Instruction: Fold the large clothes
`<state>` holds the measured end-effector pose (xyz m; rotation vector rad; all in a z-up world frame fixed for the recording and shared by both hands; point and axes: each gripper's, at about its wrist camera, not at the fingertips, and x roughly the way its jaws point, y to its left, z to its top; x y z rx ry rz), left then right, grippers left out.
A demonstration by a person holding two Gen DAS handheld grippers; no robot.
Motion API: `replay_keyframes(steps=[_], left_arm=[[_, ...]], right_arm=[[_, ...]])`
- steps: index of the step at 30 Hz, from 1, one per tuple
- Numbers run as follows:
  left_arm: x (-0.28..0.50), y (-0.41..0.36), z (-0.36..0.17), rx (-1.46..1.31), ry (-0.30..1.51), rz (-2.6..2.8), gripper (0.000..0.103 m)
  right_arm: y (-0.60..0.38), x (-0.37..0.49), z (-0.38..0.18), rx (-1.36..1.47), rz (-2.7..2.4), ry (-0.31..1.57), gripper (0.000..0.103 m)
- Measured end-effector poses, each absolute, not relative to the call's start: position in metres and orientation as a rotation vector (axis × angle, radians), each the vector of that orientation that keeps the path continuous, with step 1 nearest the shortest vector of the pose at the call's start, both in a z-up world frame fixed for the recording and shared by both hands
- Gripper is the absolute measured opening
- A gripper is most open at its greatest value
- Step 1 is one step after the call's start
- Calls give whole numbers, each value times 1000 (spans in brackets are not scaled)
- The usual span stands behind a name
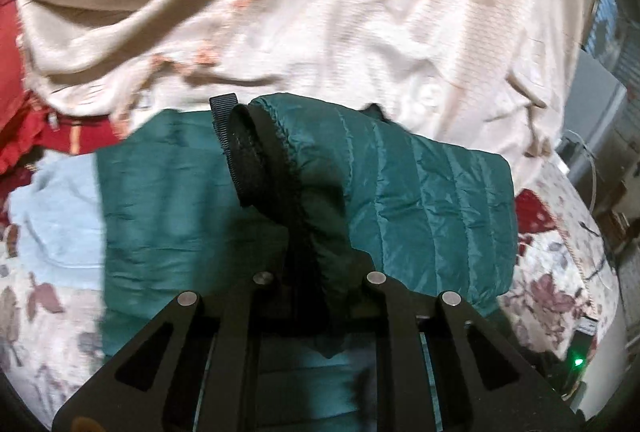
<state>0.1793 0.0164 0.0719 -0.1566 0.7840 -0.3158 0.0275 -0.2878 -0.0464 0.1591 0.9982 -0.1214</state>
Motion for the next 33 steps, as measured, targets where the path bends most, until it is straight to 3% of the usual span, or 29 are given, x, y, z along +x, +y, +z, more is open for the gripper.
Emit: replay_keyframes(steps=[8,13,15,20,23,26,29,33], left_arm=[[192,70,35,-188,840,-207,15],[193,79,7,-143,873,-219,34],[189,85,8,-155,848,-196,50],[174,111,31,-280,711,-20,59],[168,105,51,-364,645,-37,70],[179,65,45,-216,686,-105,71],[201,47,7,-89,803,-5,71],[222,58,-27,-138,926,20,80]], right_arm=[[-289,29,-46,158,-125,1004,103],[-298,29,-23,163,-133,967,103],[-307,30,-3,174,-158,881,103],[-314,76,28,97,-141,743,103],[-303,116,31,67,-11,699,95],[-283,154,14,6,138,743,91],[-274,184,-26,-50,192,886,91],[-280,198,-39,-22,181,940,99]])
